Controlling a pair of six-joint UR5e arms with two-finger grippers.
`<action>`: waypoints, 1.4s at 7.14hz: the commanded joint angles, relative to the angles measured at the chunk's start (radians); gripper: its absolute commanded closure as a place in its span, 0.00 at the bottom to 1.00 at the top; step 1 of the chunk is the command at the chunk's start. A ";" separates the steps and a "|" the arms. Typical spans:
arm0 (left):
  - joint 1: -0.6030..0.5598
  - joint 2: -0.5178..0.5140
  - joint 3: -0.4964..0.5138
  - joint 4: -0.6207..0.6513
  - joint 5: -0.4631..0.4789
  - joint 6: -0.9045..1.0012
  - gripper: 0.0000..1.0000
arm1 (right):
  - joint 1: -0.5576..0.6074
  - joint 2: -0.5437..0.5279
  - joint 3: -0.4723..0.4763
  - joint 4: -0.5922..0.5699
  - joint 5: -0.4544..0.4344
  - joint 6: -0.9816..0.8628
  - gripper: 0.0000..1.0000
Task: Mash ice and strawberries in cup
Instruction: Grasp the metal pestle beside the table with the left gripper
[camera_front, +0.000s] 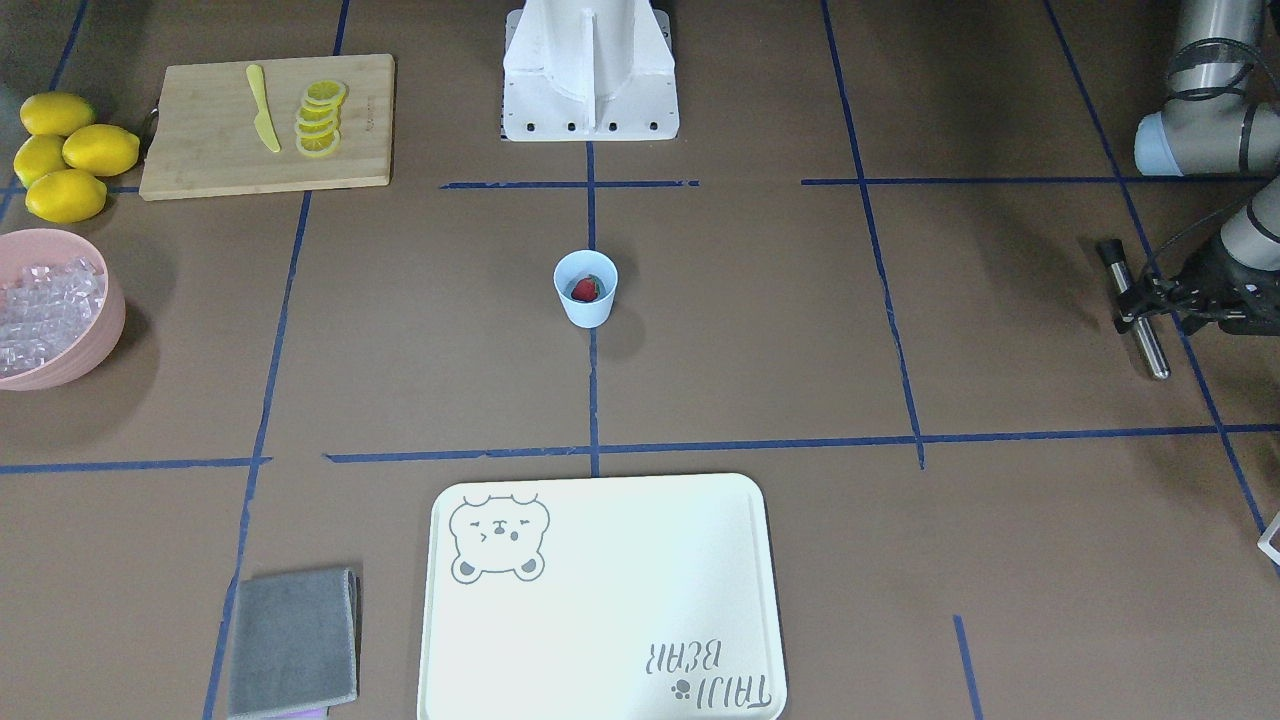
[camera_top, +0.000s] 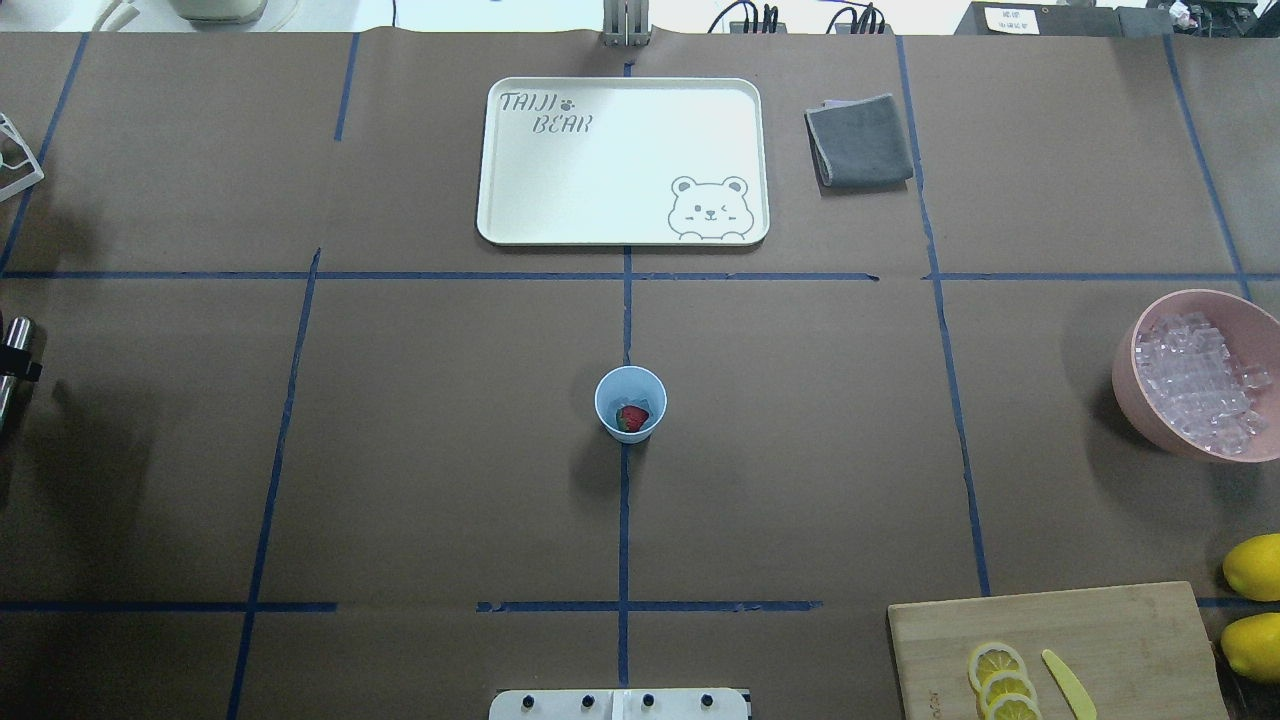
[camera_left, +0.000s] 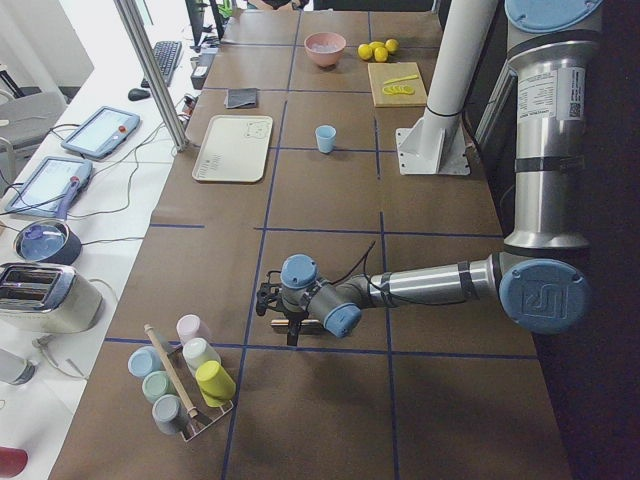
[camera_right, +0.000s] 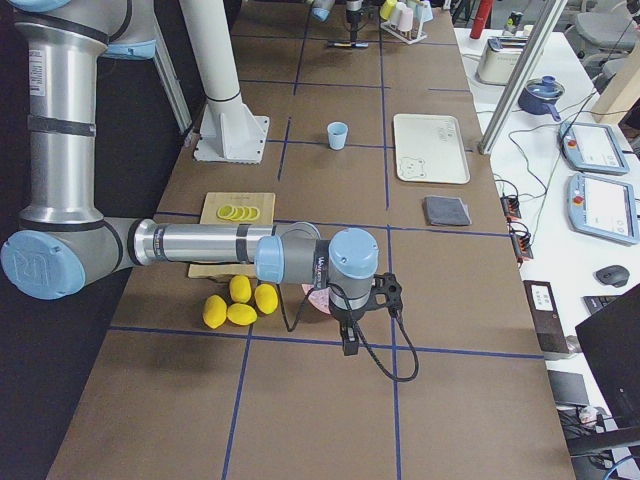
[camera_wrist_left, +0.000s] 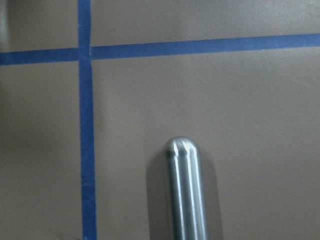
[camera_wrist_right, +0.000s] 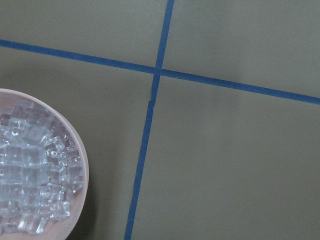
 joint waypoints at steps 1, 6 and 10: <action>0.007 -0.008 0.002 -0.001 0.000 -0.001 0.84 | 0.000 -0.002 0.001 0.000 0.000 0.000 0.00; 0.007 -0.023 -0.078 0.008 -0.011 0.010 1.00 | 0.000 -0.008 0.003 0.000 0.002 0.002 0.00; 0.007 -0.175 -0.279 -0.018 -0.014 0.261 0.98 | 0.002 -0.023 0.013 0.002 0.005 0.003 0.00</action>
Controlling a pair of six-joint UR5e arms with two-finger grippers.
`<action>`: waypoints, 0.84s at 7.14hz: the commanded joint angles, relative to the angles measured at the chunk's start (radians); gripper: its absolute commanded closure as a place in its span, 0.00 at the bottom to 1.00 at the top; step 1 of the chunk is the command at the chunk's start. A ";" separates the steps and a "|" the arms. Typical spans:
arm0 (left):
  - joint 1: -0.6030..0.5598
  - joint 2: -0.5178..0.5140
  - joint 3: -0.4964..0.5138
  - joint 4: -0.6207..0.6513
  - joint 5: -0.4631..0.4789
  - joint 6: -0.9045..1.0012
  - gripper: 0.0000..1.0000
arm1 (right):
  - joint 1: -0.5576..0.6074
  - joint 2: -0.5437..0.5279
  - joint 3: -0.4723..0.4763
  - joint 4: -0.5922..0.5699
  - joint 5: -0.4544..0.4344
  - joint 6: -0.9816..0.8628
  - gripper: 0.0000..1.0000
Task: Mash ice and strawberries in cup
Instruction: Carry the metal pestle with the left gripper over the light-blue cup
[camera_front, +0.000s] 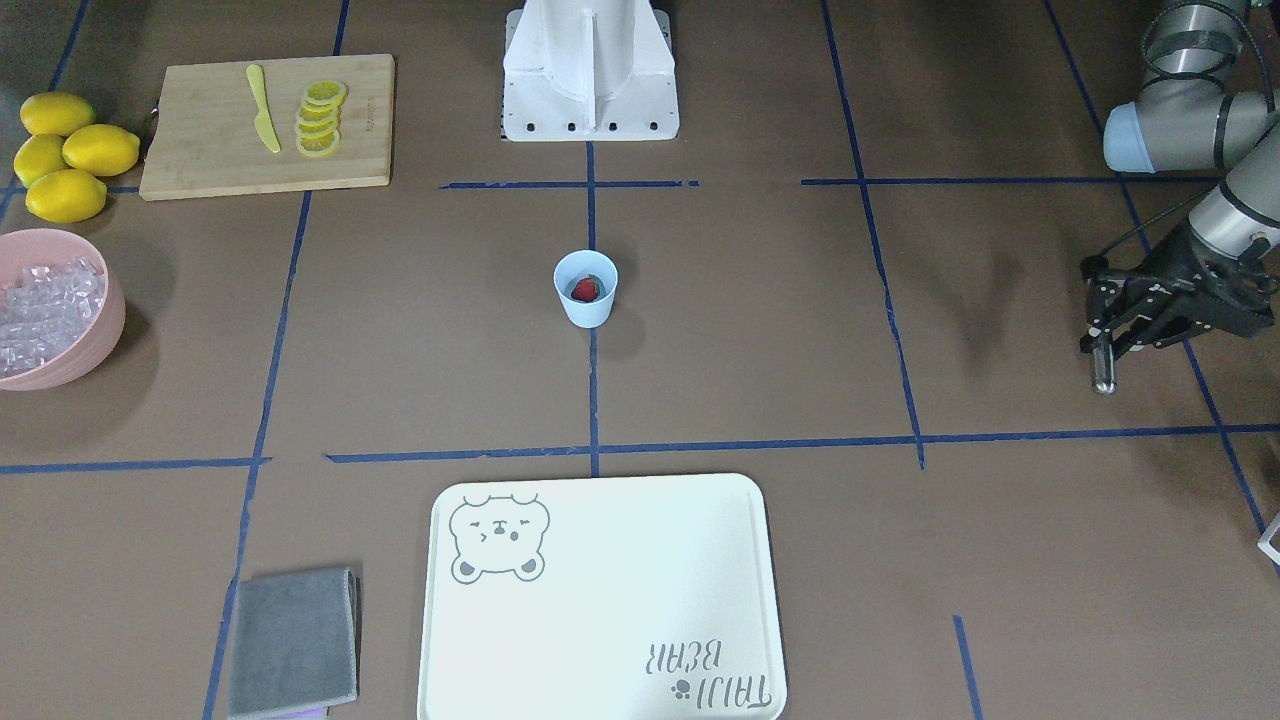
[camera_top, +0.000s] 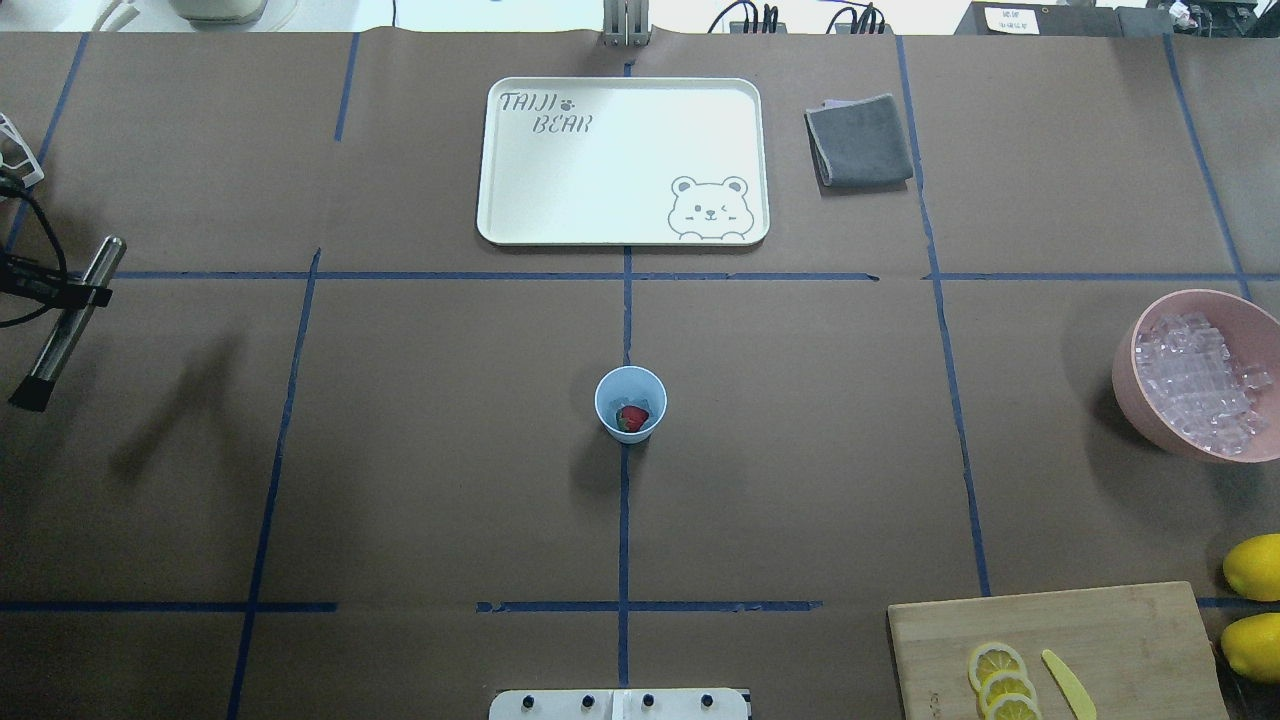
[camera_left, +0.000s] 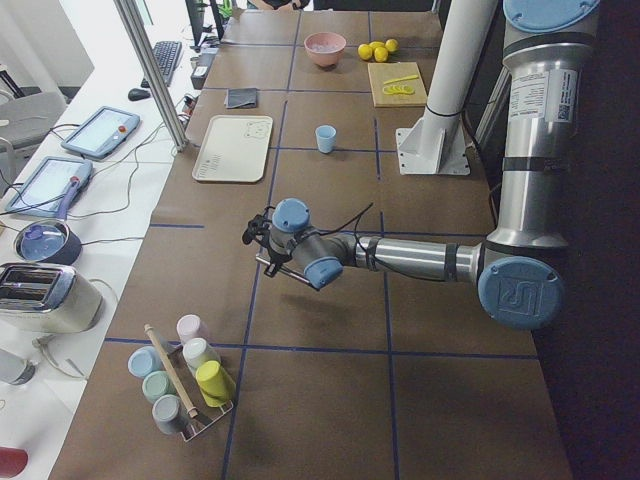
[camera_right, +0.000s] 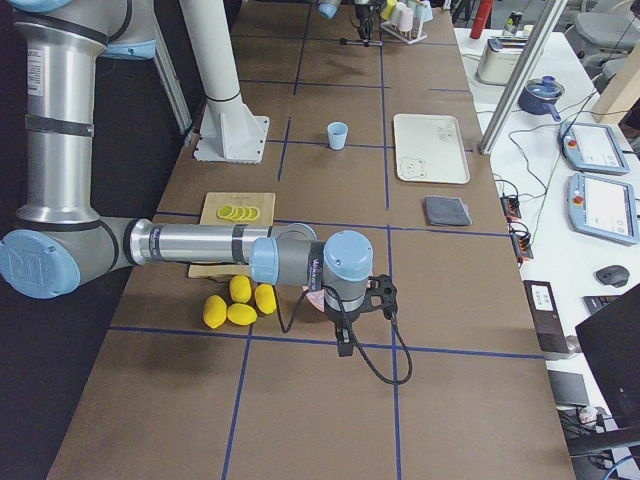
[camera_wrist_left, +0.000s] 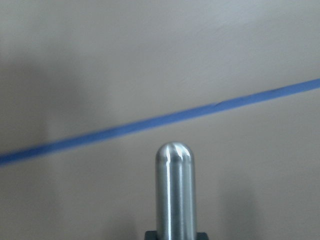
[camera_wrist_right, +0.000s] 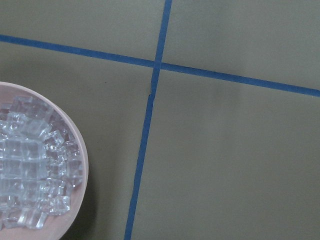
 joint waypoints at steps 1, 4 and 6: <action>0.013 -0.165 -0.056 -0.023 0.000 0.060 0.97 | 0.000 -0.003 0.001 -0.001 0.000 0.000 0.00; 0.199 -0.296 -0.050 -0.252 0.008 0.037 1.00 | 0.000 -0.009 0.001 0.000 0.003 0.000 0.00; 0.243 -0.331 -0.027 -0.497 0.011 0.049 1.00 | 0.000 -0.008 0.001 0.000 0.003 0.000 0.00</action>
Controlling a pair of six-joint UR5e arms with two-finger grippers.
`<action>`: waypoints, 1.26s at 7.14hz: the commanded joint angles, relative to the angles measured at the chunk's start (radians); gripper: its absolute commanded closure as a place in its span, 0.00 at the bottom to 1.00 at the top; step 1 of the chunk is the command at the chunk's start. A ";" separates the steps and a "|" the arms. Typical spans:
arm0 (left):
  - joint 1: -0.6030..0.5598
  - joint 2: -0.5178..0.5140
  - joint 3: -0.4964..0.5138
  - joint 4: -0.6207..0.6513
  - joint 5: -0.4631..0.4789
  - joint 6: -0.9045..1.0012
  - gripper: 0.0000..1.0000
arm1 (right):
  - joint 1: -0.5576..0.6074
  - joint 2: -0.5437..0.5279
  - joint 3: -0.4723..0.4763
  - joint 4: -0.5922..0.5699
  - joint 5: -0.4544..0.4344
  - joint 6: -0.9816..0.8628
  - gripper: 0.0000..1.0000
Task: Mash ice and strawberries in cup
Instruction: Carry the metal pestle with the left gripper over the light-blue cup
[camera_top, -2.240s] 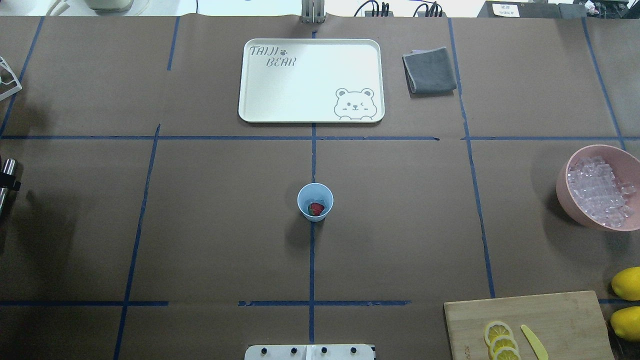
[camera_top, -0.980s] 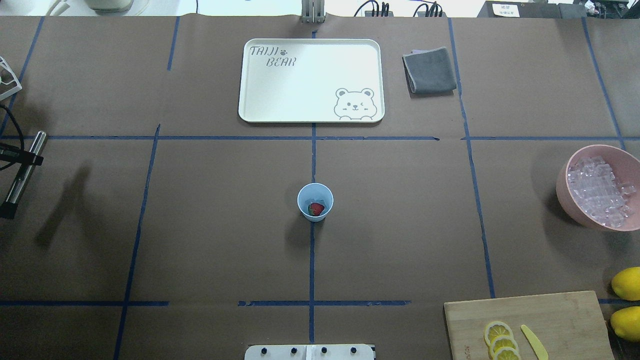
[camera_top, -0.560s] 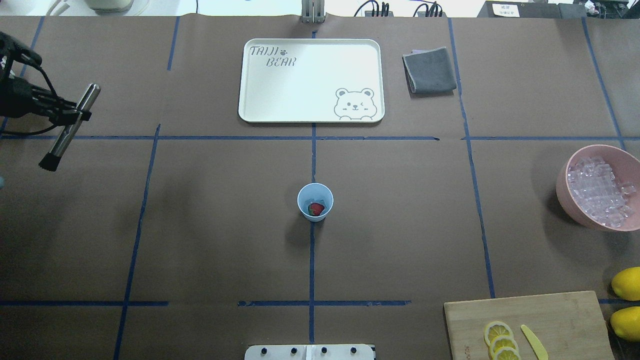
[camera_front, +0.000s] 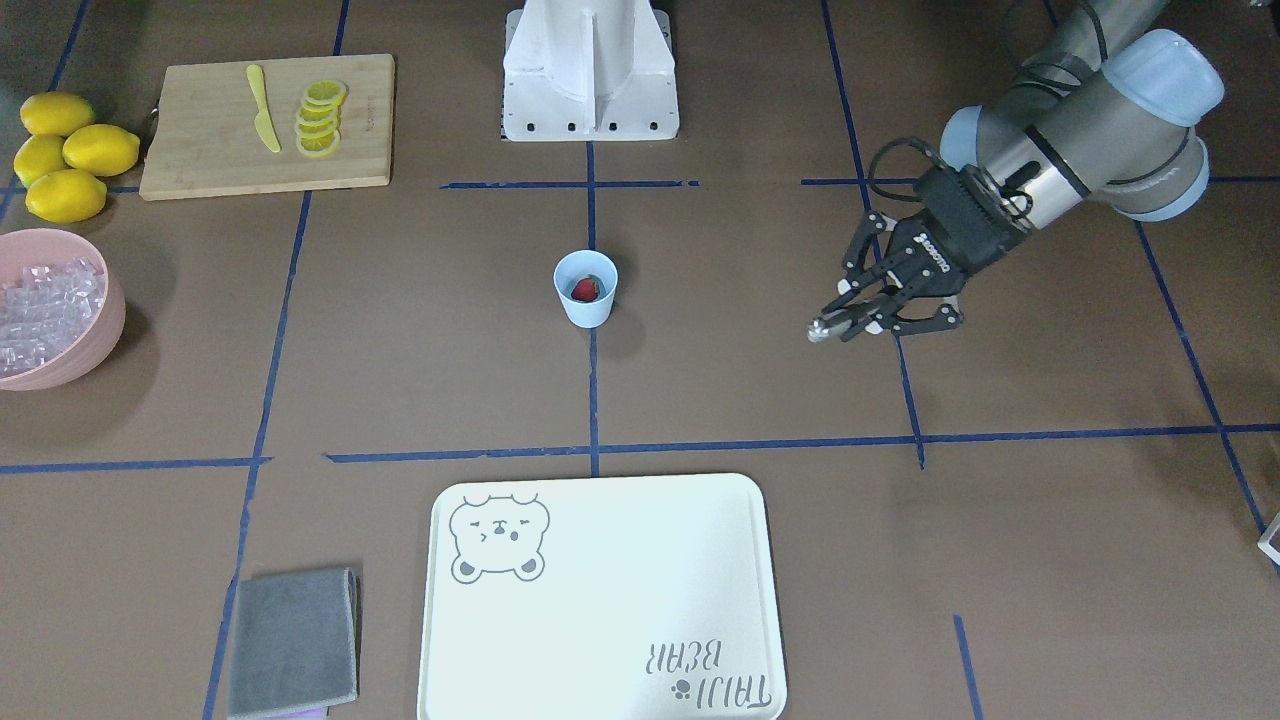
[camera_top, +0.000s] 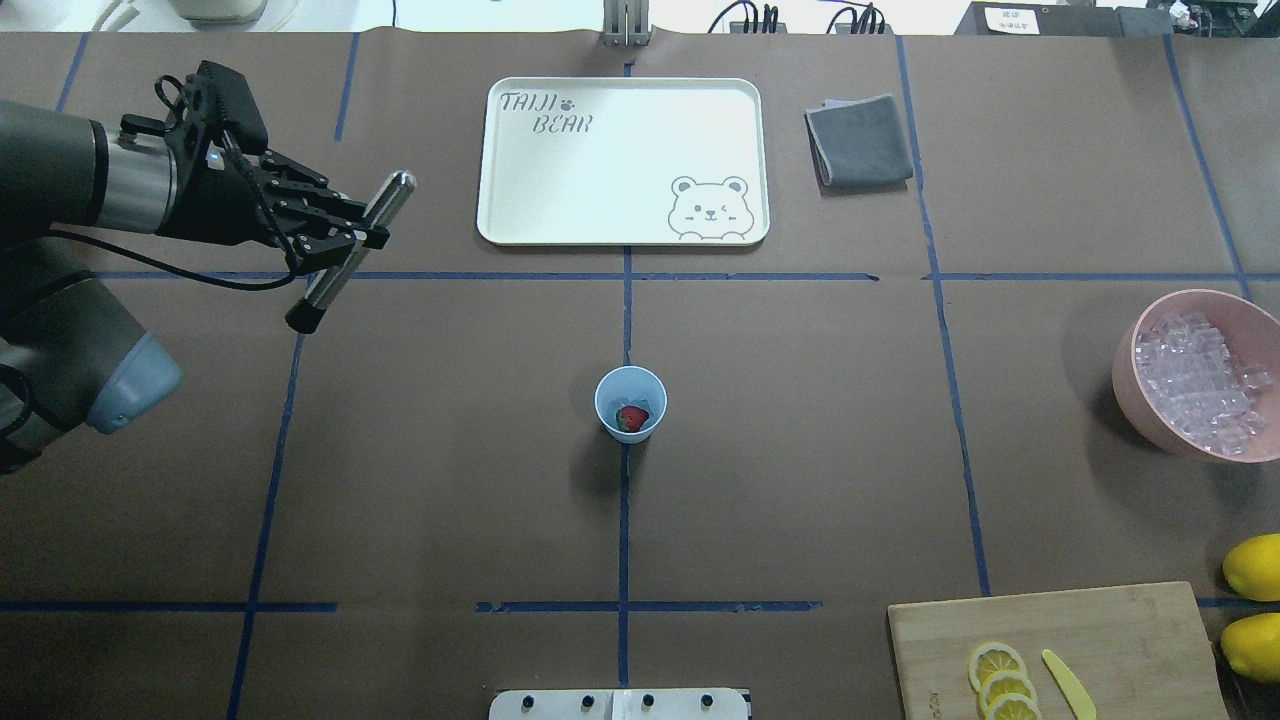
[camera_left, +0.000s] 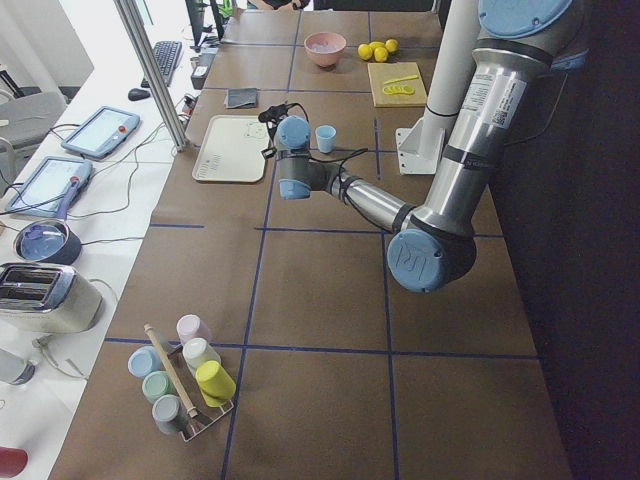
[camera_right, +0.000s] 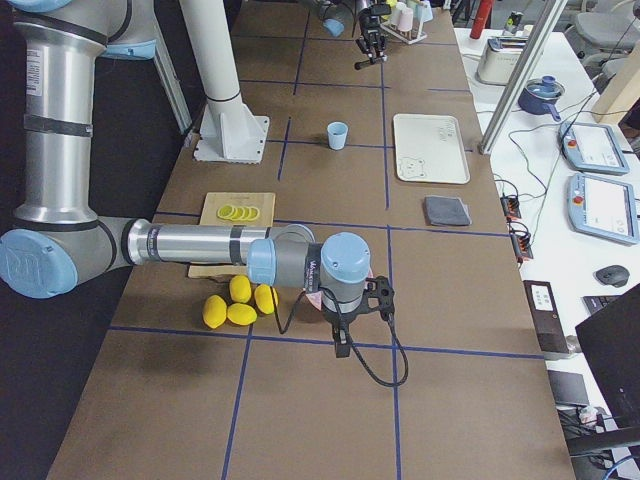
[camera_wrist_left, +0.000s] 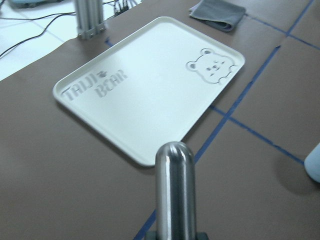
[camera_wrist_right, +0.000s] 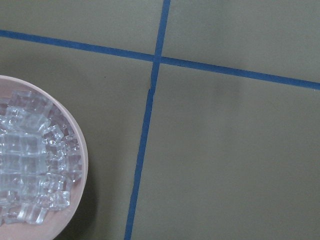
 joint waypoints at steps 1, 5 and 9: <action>0.039 -0.066 0.068 -0.292 0.018 0.007 1.00 | 0.000 0.001 0.000 0.001 0.000 0.000 0.00; 0.404 -0.130 0.104 -0.712 0.638 0.005 1.00 | 0.000 0.001 0.000 -0.001 0.002 0.006 0.00; 0.450 -0.226 0.285 -0.893 0.717 0.088 1.00 | 0.000 0.001 0.000 -0.001 0.000 0.008 0.00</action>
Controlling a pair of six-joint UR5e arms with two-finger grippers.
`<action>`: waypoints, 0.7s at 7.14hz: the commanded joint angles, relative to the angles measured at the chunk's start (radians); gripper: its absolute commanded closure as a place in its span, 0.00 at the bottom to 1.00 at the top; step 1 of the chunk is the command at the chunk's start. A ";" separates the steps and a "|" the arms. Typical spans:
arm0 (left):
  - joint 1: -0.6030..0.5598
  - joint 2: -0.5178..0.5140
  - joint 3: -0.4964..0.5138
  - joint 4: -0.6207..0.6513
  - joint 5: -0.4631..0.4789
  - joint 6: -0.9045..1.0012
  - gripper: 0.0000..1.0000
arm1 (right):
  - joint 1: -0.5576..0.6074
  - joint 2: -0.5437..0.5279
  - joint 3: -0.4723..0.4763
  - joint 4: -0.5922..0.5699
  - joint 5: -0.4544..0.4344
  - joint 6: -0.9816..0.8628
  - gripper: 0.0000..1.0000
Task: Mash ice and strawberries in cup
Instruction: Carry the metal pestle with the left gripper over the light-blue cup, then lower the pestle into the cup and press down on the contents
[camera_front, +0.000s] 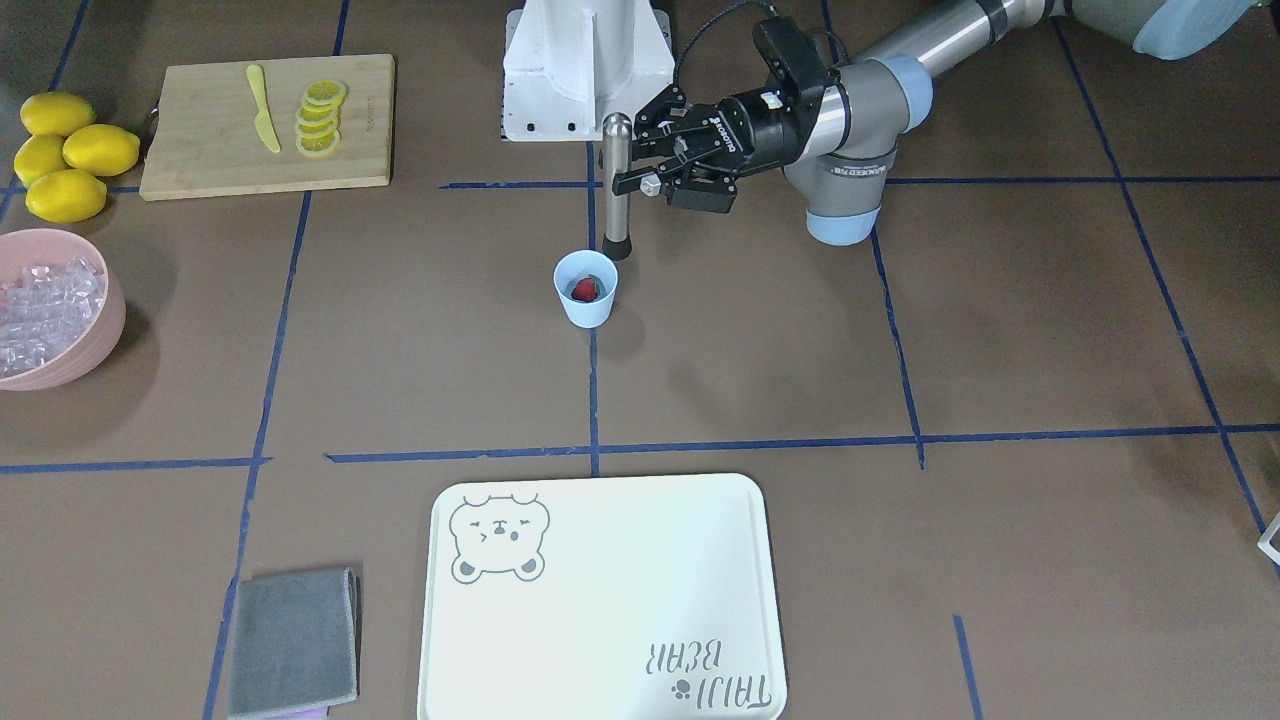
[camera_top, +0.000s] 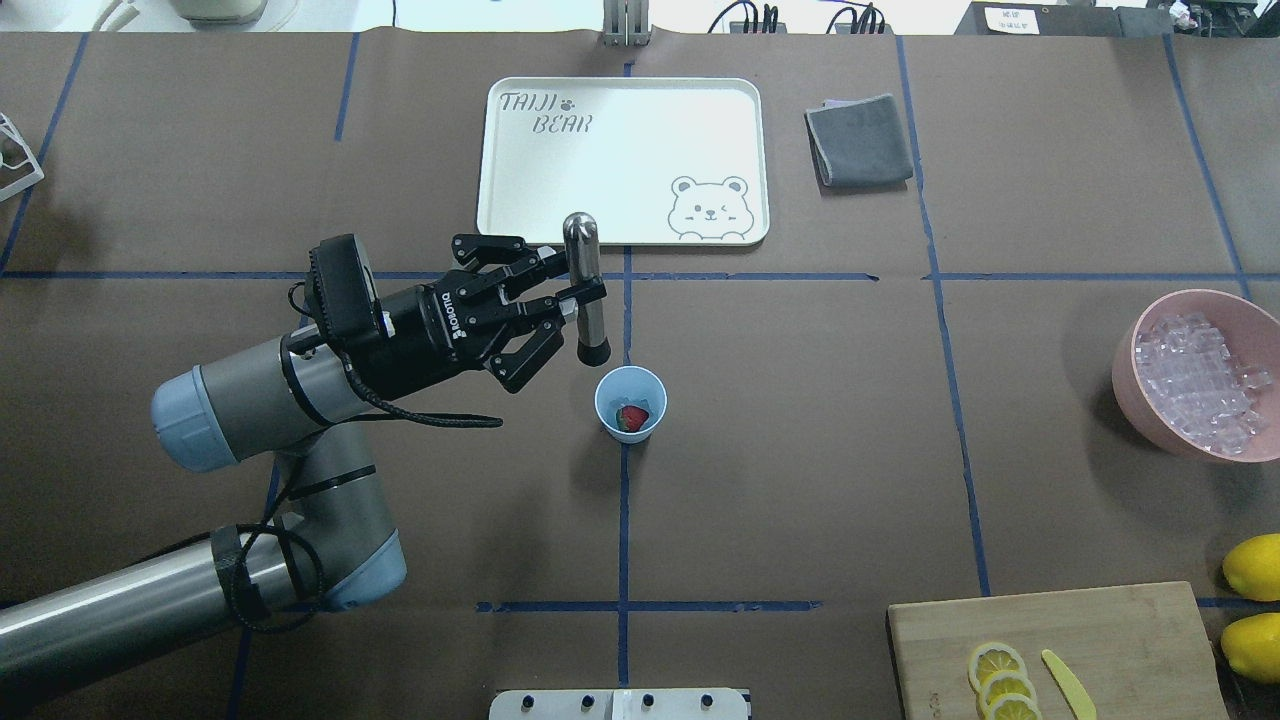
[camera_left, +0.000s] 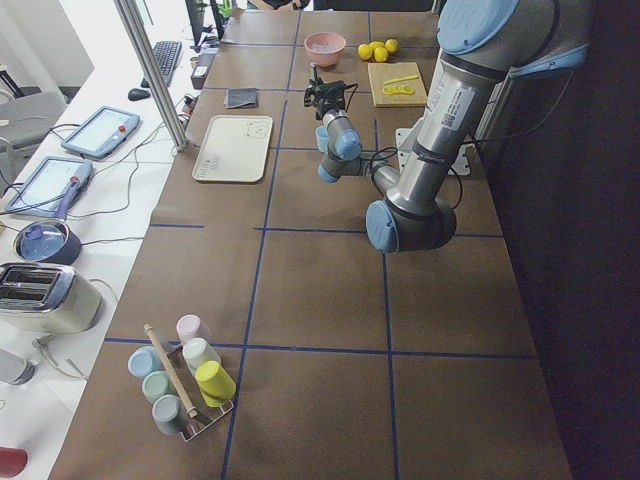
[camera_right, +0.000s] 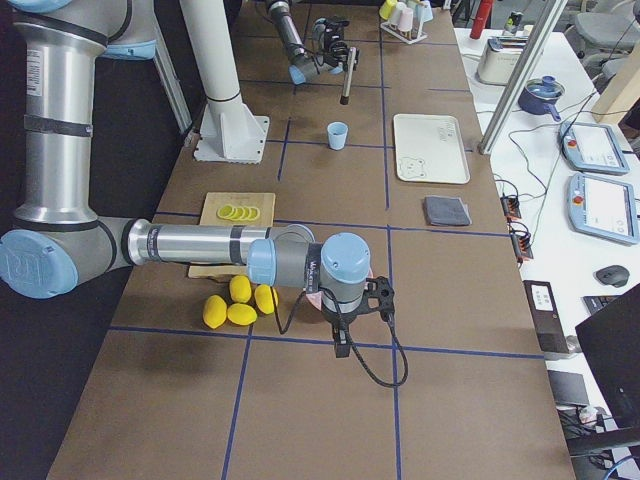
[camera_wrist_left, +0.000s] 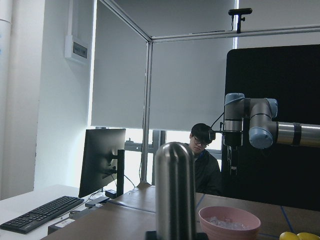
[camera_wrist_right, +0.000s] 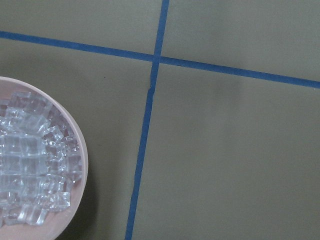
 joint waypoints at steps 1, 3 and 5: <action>0.053 -0.022 0.069 -0.071 0.018 0.085 1.00 | 0.000 0.000 0.001 0.001 0.000 0.000 0.00; 0.080 -0.021 0.098 -0.077 0.049 0.092 1.00 | 0.000 0.000 0.000 0.001 0.000 0.000 0.00; 0.092 -0.039 0.135 -0.076 0.068 0.121 1.00 | 0.000 0.000 0.012 -0.001 0.000 0.014 0.00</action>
